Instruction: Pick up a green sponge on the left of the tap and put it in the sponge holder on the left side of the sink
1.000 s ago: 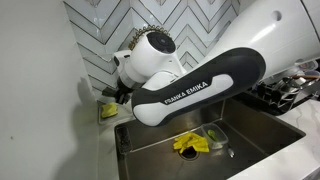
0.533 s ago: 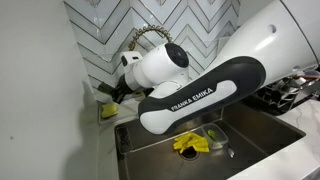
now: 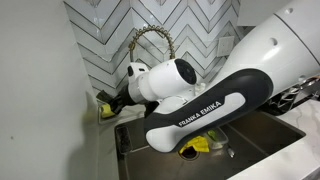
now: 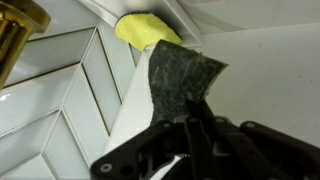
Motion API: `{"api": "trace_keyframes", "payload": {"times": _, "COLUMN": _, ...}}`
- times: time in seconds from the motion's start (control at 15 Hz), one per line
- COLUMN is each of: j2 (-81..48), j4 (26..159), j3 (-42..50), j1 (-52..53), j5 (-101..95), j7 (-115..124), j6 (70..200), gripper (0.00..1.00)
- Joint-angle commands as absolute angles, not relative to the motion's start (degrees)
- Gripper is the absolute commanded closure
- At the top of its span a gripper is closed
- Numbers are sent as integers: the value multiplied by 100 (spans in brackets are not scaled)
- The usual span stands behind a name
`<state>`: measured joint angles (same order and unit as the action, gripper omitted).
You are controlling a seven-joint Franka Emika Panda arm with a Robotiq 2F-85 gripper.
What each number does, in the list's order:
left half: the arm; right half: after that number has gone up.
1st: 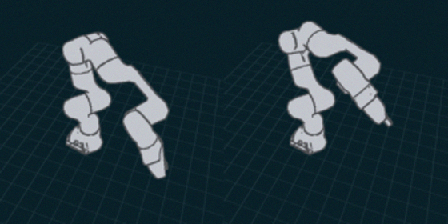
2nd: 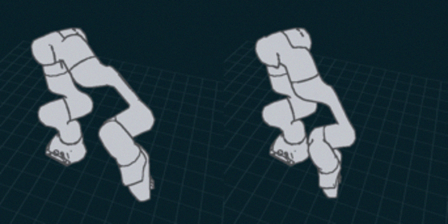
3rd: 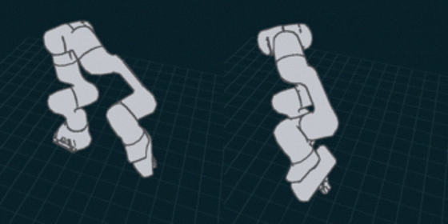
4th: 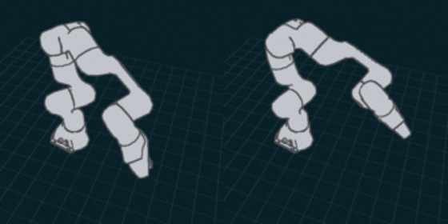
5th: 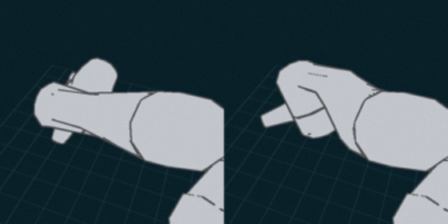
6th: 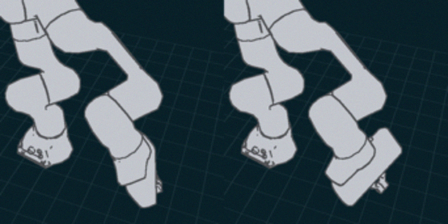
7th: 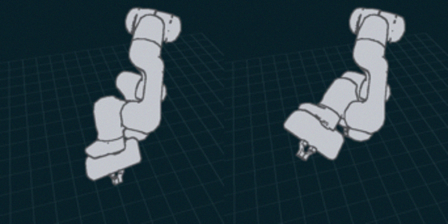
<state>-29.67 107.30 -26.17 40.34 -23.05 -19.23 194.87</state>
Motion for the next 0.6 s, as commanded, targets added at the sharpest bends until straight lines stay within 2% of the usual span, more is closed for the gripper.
{"api": "trace_keyframes", "payload": {"times": 0.0, "j2": -2938, "j4": 11268, "j3": -3312, "j1": 3395, "j5": -2454, "j7": -1648, "j6": 19826, "gripper": 98}}
{"api": "trace_keyframes", "payload": {"times": 0.33, "j2": -3061, "j4": 11681, "j3": -3933, "j1": 2696, "j5": -2585, "j7": -1528, "j6": 20106, "gripper": 98}}
{"api": "trace_keyframes", "payload": {"times": 0.4, "j2": -2974, "j4": 11483, "j3": -3575, "j1": 3081, "j5": -2453, "j7": -1553, "j6": 19956, "gripper": 98}}
{"api": "trace_keyframes", "payload": {"times": 0.47, "j2": -2979, "j4": 11511, "j3": -3590, "j1": 3035, "j5": -2463, "j7": -1551, "j6": 19965, "gripper": 94}}
{"api": "trace_keyframes", "payload": {"times": 0.53, "j2": -2979, "j4": 11502, "j3": -3569, "j1": 3038, "j5": -2463, "j7": -1552, "j6": 19965, "gripper": 94}}
